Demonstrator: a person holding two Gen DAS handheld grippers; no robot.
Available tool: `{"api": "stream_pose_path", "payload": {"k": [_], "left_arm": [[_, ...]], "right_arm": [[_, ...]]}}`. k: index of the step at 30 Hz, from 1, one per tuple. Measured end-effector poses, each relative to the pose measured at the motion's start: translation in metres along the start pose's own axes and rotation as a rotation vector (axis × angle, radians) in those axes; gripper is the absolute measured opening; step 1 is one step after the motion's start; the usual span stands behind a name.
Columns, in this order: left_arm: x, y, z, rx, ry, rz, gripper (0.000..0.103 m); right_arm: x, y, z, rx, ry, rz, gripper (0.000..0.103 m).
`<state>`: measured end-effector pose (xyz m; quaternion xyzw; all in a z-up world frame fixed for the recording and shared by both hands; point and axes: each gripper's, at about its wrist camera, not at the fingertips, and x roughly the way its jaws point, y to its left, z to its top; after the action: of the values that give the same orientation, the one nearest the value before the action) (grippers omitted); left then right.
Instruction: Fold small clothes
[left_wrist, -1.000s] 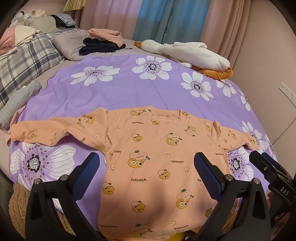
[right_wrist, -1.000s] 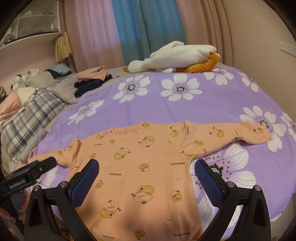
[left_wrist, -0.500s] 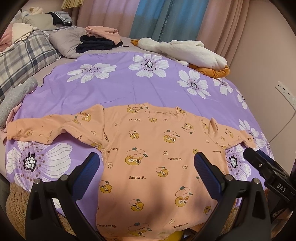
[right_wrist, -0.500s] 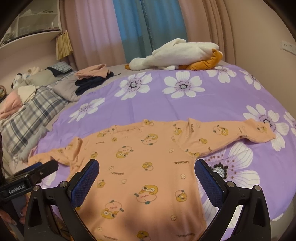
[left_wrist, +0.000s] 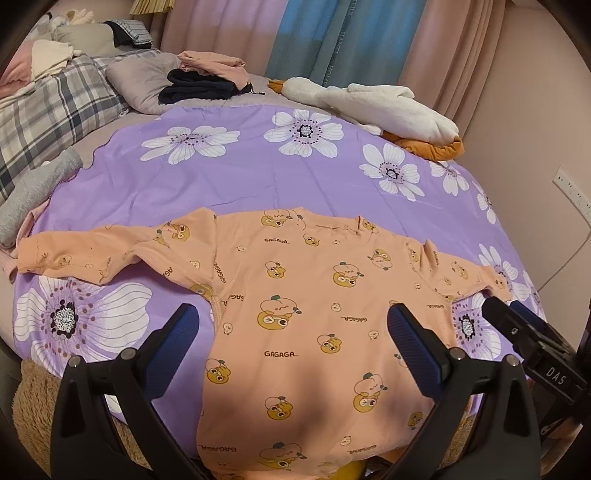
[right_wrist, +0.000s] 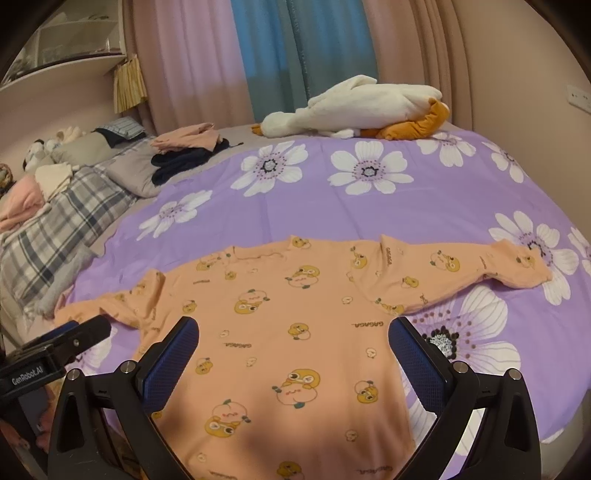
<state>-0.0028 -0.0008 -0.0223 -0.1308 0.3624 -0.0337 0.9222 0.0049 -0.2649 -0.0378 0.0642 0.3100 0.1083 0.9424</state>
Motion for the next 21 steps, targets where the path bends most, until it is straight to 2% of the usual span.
{"api": "stream_pose_path", "payload": {"k": [21], "left_arm": [[-0.002, 0.0021, 0.0003, -0.007, -0.011, -0.015, 0.101]], "right_arm": [[-0.0021, -0.0016, 0.0014, 0.001, -0.014, -0.023, 0.102]]}}
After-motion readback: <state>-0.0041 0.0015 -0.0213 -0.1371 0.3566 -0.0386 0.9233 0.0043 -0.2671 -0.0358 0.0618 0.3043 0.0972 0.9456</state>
